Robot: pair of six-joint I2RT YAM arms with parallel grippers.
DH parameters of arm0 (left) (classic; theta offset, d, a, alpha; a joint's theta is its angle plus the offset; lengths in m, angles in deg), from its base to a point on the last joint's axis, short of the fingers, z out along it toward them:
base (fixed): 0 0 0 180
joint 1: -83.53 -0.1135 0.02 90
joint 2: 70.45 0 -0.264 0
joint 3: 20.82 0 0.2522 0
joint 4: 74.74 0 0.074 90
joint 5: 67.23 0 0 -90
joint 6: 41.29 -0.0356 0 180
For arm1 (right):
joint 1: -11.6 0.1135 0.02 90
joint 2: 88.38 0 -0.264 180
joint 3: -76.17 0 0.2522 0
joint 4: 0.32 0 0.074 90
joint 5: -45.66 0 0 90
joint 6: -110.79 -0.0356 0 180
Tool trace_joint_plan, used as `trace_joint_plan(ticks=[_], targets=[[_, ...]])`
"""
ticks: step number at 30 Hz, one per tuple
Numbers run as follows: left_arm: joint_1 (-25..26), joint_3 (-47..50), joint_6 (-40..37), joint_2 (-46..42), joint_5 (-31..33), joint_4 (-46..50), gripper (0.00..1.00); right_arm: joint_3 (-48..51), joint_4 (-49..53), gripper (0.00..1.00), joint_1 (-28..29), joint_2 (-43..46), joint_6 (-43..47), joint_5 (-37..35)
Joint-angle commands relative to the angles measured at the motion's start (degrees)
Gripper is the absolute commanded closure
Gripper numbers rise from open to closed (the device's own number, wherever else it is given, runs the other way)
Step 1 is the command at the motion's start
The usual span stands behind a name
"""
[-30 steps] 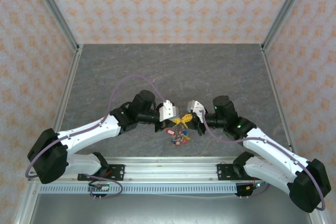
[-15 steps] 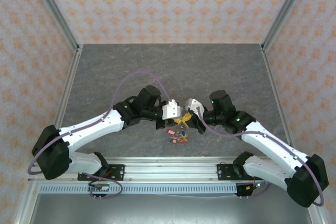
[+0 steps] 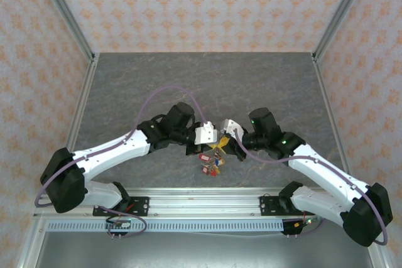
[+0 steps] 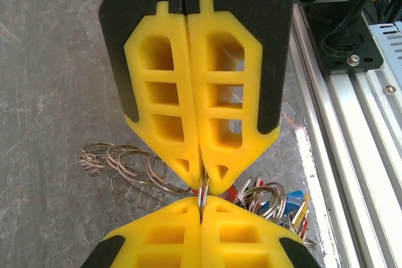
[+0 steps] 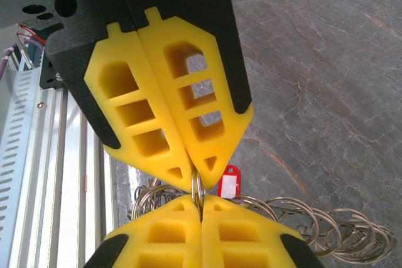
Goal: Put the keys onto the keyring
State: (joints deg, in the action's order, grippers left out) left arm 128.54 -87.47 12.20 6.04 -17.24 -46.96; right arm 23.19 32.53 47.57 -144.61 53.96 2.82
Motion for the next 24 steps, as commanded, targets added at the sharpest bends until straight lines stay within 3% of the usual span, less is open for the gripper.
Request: trace_joint_plan(ticks=[1, 8, 15, 24], targets=[[0.42, 2.14, 2.44, -1.92, -0.08, -3.23, 1.0, 0.14, -4.02, 0.9, 0.51, 2.48, 0.41, -0.61], [-0.25, 6.83, 8.38, -5.21, -3.15, -13.9, 1.0, 5.38, -8.52, 0.86, 0.41, 3.97, -2.44, -1.85], [-0.68, 8.34, 9.77, -5.78, -5.41, -16.1, 1.0, 7.56, -13.21, 0.86, -0.02, 4.79, -5.36, -0.57], [-0.9, 10.38, 12.91, -6.35, -4.22, -21.87, 1.0, 9.82, -13.23, 0.95, -0.62, 4.61, -6.51, -2.83]])
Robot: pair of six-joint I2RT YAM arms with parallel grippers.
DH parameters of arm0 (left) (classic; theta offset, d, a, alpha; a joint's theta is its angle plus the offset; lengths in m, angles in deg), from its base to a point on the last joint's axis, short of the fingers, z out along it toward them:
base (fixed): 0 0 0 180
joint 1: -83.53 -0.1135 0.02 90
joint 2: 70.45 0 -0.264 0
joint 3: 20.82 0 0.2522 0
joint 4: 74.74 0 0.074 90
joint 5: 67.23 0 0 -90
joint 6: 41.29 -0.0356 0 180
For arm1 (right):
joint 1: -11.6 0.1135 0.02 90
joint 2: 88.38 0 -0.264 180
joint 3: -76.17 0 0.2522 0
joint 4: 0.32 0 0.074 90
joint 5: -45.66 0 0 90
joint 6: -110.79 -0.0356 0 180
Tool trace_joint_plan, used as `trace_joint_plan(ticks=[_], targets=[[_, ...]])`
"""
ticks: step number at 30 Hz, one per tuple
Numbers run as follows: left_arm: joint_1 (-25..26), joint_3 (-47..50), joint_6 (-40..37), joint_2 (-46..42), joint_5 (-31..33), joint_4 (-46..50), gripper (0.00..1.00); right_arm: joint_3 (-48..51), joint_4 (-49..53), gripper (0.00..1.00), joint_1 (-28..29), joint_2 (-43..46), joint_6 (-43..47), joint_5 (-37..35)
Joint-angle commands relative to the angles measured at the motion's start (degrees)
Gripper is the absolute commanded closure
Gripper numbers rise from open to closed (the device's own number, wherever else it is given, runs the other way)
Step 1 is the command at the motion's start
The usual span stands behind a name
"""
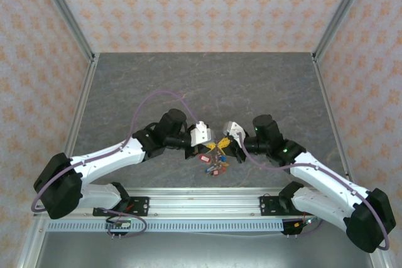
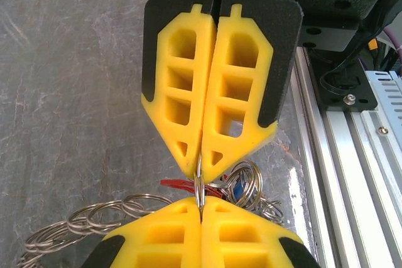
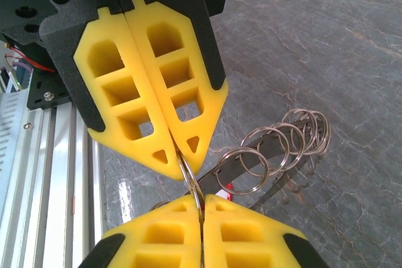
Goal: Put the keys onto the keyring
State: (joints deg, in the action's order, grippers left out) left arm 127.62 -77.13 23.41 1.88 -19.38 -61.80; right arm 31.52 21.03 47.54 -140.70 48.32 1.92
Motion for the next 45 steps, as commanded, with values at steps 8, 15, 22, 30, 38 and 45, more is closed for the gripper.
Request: trace_joint_plan(ticks=[8, 15, 22, 30, 38, 45], targets=[[-0.06, 1.2, 1.22, -3.0, -0.48, -7.62, 1.0, 2.52, 0.07, 0.97, -1.82, 1.16, -3.33, -4.14], [-0.06, 1.26, 1.14, -2.31, 0.13, -7.8, 1.0, 2.37, 2.17, 0.96, -2.09, 0.67, -4.19, -5.27], [-0.06, 1.67, 1.52, -1.64, 1.09, -8.94, 1.0, 1.19, 4.27, 0.96, -2.09, -0.51, -7.1, -7.19], [-0.07, 2.73, 3.24, -1.84, 1.63, -12.26, 1.0, 0.67, 4.77, 0.94, -2.13, -1.05, -9.84, -9.61], [-0.09, 2.12, 3.01, -1.51, 0.74, -11.37, 1.0, -1.52, 6.58, 0.83, -2.19, -1.99, -8.89, -9.19], [-0.06, 1.46, 1.56, -1.34, 1.02, -8.68, 1.0, -3.83, 9.25, 0.75, -2.19, 2.39, 2.1, -3.57]])
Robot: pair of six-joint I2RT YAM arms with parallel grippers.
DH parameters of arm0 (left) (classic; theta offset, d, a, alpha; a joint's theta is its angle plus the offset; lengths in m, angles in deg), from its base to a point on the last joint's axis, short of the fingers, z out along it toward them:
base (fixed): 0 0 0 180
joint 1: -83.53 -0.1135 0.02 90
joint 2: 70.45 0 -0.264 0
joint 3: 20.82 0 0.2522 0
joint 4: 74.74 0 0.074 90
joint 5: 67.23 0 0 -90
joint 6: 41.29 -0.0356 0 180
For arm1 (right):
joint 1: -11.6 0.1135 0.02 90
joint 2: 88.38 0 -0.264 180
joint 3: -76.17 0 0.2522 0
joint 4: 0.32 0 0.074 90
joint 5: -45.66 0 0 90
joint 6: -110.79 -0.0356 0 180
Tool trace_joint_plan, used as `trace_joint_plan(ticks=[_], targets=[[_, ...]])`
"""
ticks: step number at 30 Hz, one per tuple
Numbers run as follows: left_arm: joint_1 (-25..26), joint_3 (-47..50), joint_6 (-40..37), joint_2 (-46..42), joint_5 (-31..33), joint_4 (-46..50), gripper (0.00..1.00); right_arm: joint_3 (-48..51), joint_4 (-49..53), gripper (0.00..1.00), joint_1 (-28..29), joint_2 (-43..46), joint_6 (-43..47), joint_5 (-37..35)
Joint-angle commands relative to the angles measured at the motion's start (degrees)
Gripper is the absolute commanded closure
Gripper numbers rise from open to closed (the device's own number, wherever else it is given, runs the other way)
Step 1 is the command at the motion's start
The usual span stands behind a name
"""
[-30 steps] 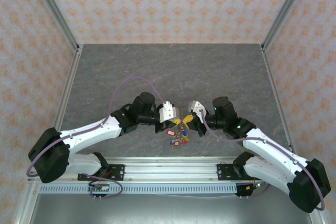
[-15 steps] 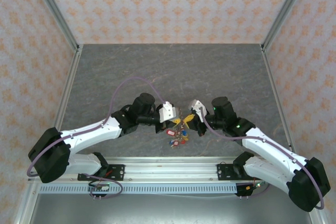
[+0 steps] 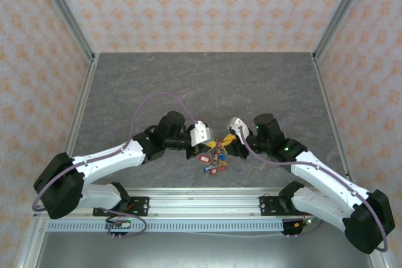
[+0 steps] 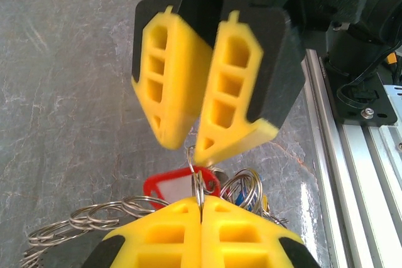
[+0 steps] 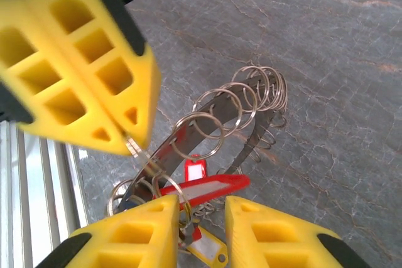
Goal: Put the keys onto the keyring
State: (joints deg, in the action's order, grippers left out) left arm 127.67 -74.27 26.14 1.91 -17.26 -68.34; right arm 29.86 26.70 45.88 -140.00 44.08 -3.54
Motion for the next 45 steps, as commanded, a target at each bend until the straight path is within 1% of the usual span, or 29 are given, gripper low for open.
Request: trace_joint_plan(ticks=[1, 6, 11, 20, 23, 27, 28, 32, 33, 34, 39, 45], targets=[[-0.11, -1.5, -1.25, -1.35, -1.11, -2.03, 1.0, -2.37, 3.86, 0.75, -0.53, 1.71, 7.41, 2.51], [-0.11, -2.18, -1.59, -1.16, -1.37, -1.32, 1.0, -3.86, 4.4, 0.72, -0.51, -0.59, 10.28, 6.08], [-0.05, -2.73, -2.22, -1.18, -1.81, -0.03, 1.0, -4.53, 0.87, 0.72, -0.46, -2.53, 9.93, 9.3], [-0.1, -2.87, -2.14, -1.35, -2.35, -0.05, 1.0, -4.71, -2.18, 0.74, -0.52, -5.85, 10.54, 10.48], [-0.1, -3.08, -2.13, -1.37, -2.62, 0.09, 1.0, -4.62, -3.04, 0.75, -0.45, -6.89, 11.19, 10.06], [-0.11, -3.23, -2.31, -1.56, -2.88, 0.7, 1.0, -4.4, -4.58, 0.83, -0.5, -7.6, 10.99, 9.75], [-0.11, -3.15, -2.41, -1.68, -2.7, 0.74, 1.0, -4.57, -4.32, 0.87, -0.52, -7.62, 11.05, 9.83], [-0.06, -2.87, -3.0, -1.87, -0.45, 1.8, 1.0, -5.75, -2.09, 0.95, -0.52, -7.01, 10.73, 9.57], [-0.06, -3.03, -3.48, -1.72, 0.22, 2.61, 0.94, -6.57, -0.68, 0.97, -0.46, -6.84, 10.74, 9.52], [-0.07, -3.21, -4.27, -1.48, 0.77, 3.84, 0.91, -7.56, 0.91, 0.97, -0.38, -6.83, 10.88, 9.4], [0.02, -5.96, -8.4, 0.61, 2.33, 9.99, 0.85, -12.07, 7.99, 0.98, 1.2, -7.35, 12.39, 7.39], [0.23, -7.65, -8.98, 1.6, 1.66, 10.84, 0.85, -15.21, 11.01, 0.98, 3.34, -8.16, 13.45, 4.92]])
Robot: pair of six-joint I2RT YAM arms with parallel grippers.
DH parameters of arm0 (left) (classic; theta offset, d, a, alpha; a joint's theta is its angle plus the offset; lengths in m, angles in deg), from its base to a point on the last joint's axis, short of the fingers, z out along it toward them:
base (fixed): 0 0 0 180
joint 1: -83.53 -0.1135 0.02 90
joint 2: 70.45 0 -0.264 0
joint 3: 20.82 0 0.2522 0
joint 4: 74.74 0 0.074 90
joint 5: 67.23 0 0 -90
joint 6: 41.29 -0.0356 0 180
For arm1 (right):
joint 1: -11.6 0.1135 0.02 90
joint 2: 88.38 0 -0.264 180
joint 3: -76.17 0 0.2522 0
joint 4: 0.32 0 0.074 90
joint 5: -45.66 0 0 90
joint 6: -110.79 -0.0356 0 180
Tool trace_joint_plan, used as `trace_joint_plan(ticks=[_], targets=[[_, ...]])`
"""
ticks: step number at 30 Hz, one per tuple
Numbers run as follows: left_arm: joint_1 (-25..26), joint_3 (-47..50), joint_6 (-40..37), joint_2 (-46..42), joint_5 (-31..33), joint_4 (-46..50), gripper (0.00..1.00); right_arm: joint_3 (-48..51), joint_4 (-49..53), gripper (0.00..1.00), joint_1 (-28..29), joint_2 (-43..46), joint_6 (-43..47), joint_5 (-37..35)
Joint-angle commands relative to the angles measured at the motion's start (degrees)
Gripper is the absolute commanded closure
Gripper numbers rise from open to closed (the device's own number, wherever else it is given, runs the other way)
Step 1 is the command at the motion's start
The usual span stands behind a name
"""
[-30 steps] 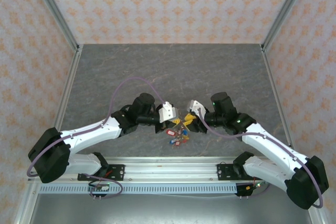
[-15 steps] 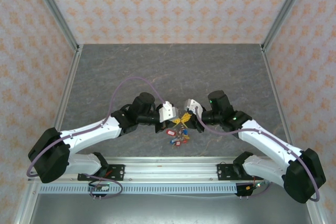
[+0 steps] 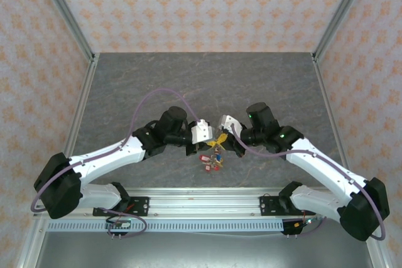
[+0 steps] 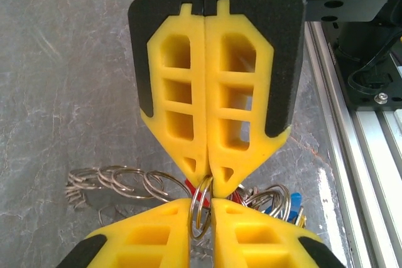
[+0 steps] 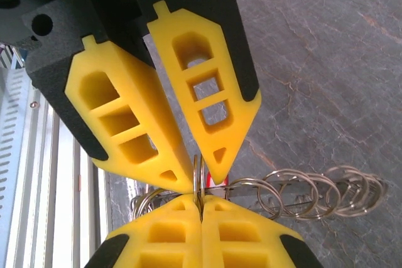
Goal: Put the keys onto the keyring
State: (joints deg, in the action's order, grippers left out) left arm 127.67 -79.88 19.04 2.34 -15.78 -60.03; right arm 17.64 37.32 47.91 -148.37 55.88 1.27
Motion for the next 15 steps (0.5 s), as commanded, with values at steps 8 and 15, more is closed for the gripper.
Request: trace_joint_plan(ticks=[8, 15], targets=[[0.24, -1.73, -2.85, 0.18, 0.43, 4.21, 1.0, -5.49, 4.85, 0.97, 1.93, 0.04, 2.52, -3.28], [0.16, -0.34, -1.27, -1.47, -0.3, 1.19, 1.0, -2.5, 5.19, 0.9, 1.92, 1.33, 2.05, -6.02]])
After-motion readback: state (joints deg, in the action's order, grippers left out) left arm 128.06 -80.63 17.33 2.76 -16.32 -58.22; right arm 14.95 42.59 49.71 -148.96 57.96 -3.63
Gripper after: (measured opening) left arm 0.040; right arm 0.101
